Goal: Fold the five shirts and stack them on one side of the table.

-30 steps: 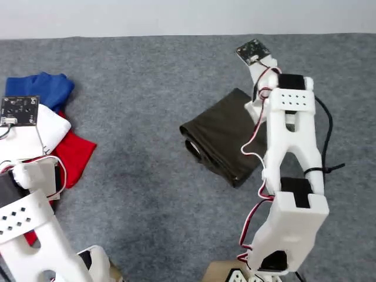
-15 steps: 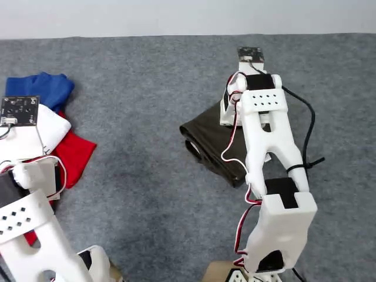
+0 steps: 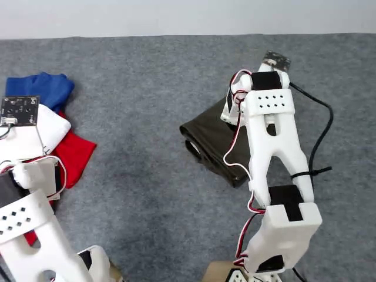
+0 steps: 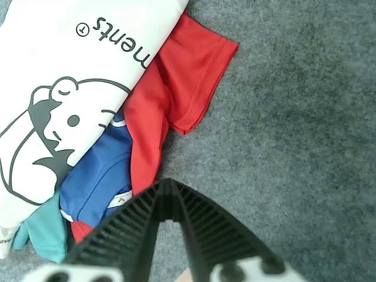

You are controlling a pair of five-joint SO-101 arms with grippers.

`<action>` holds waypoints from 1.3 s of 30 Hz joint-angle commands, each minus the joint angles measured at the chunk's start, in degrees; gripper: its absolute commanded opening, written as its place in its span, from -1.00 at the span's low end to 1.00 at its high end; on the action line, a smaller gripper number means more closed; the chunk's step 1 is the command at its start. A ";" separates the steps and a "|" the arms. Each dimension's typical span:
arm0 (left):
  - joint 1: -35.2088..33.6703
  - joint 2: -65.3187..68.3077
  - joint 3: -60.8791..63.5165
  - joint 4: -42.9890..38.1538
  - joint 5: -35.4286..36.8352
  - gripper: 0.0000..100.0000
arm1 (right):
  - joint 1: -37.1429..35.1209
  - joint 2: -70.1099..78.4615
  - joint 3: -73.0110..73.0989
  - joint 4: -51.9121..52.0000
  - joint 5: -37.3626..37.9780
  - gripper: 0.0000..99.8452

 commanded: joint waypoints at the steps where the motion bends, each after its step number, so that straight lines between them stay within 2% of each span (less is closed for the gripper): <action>1: 0.44 -0.88 -1.71 -0.35 -0.35 -0.99 | 0.75 2.59 -3.08 -0.66 -3.69 -0.20; 8: 0.44 -0.70 -1.71 -0.35 -0.35 -0.99 | 0.75 12.97 -3.25 -7.34 -4.92 -0.17; 15: 0.44 -0.70 -1.63 -0.35 -0.35 -0.99 | 3.91 16.48 -3.25 -14.29 -4.92 -0.17; 22: 0.44 -0.62 -1.63 -0.62 -0.44 -0.99 | 3.74 20.97 -3.34 -21.14 -3.08 -0.17; 29: 0.44 -0.62 -1.63 -0.70 -0.44 -0.99 | 2.07 23.60 -3.34 -22.55 -2.81 -0.18; 32: 0.44 -0.62 -1.63 -0.79 -0.44 -0.99 | 1.36 24.48 -3.34 -22.37 -2.81 -0.31; 36: 0.44 -0.62 -1.63 -0.79 -0.44 -0.99 | 1.19 25.10 -3.69 -22.64 -2.64 -0.64; 39: 0.44 -0.62 -1.63 -0.79 -0.44 -0.99 | 1.45 25.19 -4.57 -22.55 0.26 -0.89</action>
